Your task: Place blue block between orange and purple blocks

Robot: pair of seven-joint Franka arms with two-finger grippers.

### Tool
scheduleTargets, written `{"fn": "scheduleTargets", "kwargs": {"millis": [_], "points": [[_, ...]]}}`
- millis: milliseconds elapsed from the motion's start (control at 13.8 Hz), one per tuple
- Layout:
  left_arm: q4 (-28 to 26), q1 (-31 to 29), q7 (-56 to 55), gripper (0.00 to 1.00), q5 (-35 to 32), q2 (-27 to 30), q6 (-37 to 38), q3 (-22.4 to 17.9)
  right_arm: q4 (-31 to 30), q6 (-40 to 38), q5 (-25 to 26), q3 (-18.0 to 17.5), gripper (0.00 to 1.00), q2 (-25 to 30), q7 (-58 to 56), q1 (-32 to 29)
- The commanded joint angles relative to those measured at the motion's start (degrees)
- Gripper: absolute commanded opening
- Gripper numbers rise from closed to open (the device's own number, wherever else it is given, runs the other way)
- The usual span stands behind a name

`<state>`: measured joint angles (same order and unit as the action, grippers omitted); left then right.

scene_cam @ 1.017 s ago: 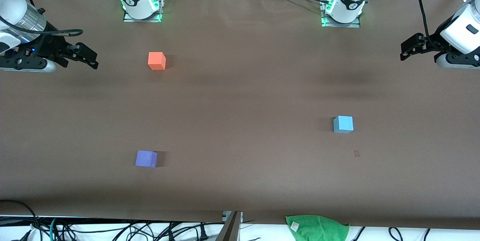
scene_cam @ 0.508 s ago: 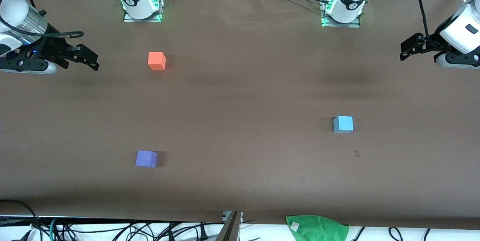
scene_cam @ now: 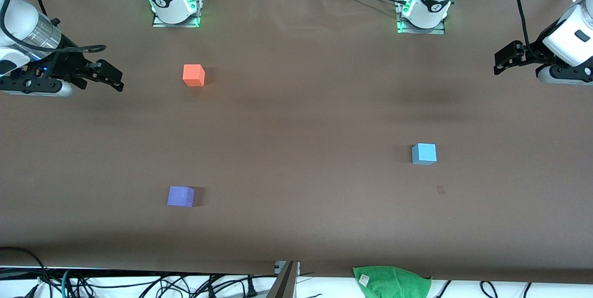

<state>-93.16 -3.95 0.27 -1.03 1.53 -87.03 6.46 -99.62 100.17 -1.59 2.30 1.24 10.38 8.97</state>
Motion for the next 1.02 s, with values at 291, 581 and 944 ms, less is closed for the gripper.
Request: {"fn": "scheduleTargets", "kwargs": {"millis": [291, 581, 944], "points": [[1.75, -0.01, 0.26, 1.0, 0.42, -1.7, 1.08, -0.22, -0.14, -0.41, -0.79, 0.25, 0.99, 0.52, -0.88, -0.27], [2.89, -0.01, 0.26, 1.0, 0.24, -3.19, 1.08, -0.4, -0.14, -0.41, -0.87, 0.25, 0.99, 0.52, -0.88, -0.27], [5.52, -0.1, 0.96, 1.0, 0.77, -7.5, 0.99, -0.49, -0.23, -1.12, -0.87, 0.43, 0.99, 0.52, -0.88, -0.36]]}}
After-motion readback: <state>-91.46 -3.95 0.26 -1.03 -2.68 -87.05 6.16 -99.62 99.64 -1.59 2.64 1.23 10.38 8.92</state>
